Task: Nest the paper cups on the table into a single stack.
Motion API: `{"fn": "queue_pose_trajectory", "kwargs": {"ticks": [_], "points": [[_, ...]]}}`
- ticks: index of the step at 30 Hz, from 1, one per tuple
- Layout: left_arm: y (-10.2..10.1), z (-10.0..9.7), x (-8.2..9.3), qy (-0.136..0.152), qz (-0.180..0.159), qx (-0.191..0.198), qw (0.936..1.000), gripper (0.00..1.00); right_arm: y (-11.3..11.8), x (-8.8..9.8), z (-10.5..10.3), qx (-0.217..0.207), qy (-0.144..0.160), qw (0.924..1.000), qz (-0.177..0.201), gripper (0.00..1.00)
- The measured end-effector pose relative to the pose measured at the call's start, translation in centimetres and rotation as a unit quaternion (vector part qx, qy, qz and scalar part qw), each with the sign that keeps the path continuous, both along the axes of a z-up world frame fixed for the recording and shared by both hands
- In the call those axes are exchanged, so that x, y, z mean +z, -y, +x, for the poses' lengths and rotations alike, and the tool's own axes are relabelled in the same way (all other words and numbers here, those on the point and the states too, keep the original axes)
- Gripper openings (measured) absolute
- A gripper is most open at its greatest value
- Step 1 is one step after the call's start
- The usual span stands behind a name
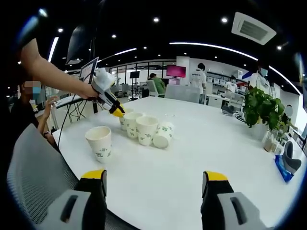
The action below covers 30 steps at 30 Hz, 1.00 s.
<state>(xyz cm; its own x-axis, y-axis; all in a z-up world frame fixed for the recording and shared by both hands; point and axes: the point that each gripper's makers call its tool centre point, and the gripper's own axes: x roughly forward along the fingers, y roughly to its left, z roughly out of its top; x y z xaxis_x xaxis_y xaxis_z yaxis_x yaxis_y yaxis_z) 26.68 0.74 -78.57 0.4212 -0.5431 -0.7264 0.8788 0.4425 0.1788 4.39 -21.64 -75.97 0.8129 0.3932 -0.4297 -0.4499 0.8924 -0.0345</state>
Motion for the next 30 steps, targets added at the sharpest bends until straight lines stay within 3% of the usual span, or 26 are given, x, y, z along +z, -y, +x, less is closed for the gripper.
{"fn": "queue_pose_trajectory", "kwargs": {"ticks": [6, 22, 30], "points": [[-0.3, 0.6, 0.0, 0.01, 0.009, -0.01, 0.9999, 0.0, -0.1, 0.1, 0.0, 0.0, -0.001, 1.0, 0.0, 0.82], [-1.3, -0.8, 0.4, 0.017, 0.018, -0.014, 0.9996, 0.0, -0.2, 0.1, 0.0, 0.005, 0.002, 1.0, 0.002, 0.82], [-1.6, -1.8, 2.0, 0.027, 0.004, -0.001, 0.9996, 0.0, -0.3, 0.4, 0.0, 0.006, 0.006, 0.9999, 0.005, 0.82]]}}
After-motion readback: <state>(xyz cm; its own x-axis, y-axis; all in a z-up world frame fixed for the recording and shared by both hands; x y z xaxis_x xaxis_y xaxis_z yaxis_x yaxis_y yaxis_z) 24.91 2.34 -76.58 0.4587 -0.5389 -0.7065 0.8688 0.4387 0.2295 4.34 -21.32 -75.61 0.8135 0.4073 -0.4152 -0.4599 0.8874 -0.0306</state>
